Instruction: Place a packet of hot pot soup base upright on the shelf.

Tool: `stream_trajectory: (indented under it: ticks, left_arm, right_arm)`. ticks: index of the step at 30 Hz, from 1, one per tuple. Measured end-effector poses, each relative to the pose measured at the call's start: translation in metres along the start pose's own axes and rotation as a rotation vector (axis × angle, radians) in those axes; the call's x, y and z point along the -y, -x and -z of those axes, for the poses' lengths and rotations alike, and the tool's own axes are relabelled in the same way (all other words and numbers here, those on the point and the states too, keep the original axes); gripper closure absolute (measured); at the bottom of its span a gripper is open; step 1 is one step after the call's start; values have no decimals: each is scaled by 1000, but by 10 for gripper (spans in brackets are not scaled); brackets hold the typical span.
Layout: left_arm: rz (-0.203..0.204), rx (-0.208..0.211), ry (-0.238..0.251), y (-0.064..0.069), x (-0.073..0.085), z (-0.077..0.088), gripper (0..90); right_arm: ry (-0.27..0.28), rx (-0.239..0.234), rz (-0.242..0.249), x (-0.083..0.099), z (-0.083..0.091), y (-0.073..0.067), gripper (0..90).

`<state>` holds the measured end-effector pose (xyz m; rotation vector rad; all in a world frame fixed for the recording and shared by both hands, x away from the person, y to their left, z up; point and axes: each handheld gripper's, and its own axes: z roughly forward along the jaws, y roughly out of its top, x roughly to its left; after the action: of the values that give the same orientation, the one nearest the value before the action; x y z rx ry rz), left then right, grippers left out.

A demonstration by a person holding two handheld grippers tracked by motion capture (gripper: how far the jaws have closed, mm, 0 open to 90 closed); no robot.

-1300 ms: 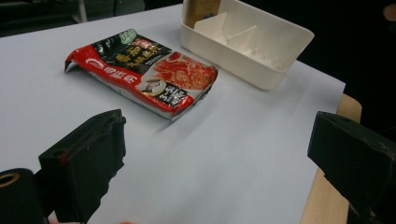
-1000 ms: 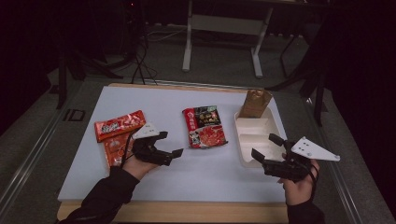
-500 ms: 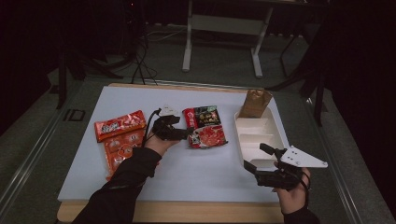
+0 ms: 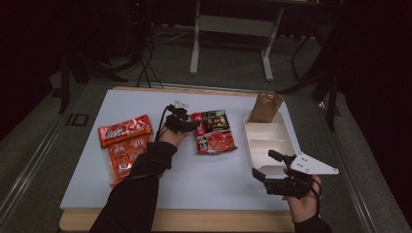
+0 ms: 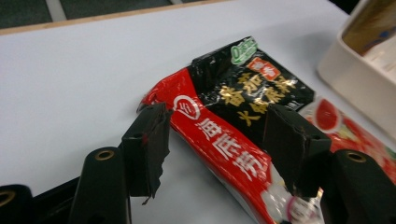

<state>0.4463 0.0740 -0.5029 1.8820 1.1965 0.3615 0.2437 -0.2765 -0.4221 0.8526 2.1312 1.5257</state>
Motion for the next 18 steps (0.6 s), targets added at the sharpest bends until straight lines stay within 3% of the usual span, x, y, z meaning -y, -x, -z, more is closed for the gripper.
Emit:
stream_trajectory:
  ticks: [7,11,15,18]
  left_arm:
    - [73,-51,-34,-10,-4,-22,420]
    - [132,-47,-62,-16,-4,-37,441]
    - [135,-58,-75,-17,-3,-44,461]
    - [165,-69,-78,-18,-1,-51,462]
  right_arm:
    - [-13,-7,3,1,-2,-1,144]
    - [-8,-10,-2,2,-2,0,144]
    - [-13,-9,-1,3,-2,1,144]
    - [-18,-17,-8,5,-3,1,144]
